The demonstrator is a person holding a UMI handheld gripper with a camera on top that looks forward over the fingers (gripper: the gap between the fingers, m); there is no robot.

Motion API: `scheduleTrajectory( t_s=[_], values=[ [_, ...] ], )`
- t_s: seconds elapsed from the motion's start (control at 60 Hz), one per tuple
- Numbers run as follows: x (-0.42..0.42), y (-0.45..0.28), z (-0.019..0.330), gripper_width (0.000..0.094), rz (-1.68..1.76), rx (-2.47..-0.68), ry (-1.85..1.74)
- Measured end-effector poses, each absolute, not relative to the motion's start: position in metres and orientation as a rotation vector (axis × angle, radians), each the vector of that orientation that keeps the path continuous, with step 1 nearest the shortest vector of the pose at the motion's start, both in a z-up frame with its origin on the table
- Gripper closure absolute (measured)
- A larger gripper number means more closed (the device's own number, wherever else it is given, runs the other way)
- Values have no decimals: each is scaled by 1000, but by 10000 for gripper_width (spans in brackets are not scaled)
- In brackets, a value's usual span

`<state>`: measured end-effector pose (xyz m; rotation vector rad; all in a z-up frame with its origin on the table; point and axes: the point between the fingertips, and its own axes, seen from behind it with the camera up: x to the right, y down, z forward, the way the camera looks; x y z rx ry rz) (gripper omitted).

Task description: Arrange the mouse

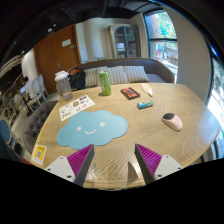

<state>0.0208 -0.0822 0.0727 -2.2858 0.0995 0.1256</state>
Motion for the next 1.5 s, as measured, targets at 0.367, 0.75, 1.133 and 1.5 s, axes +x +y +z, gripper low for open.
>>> scheduleTrajectory(
  t_s=[0.367, 0.75, 1.133, 1.5],
  values=[
    [62, -70, 41, 89, 84, -2282, 128],
    [244, -19, 0, 101, -46, -2289, 77],
    [299, 55, -15, 159, 15, -2239, 38],
    [309, 79, -18, 447, -19, -2268, 194]
  ],
)
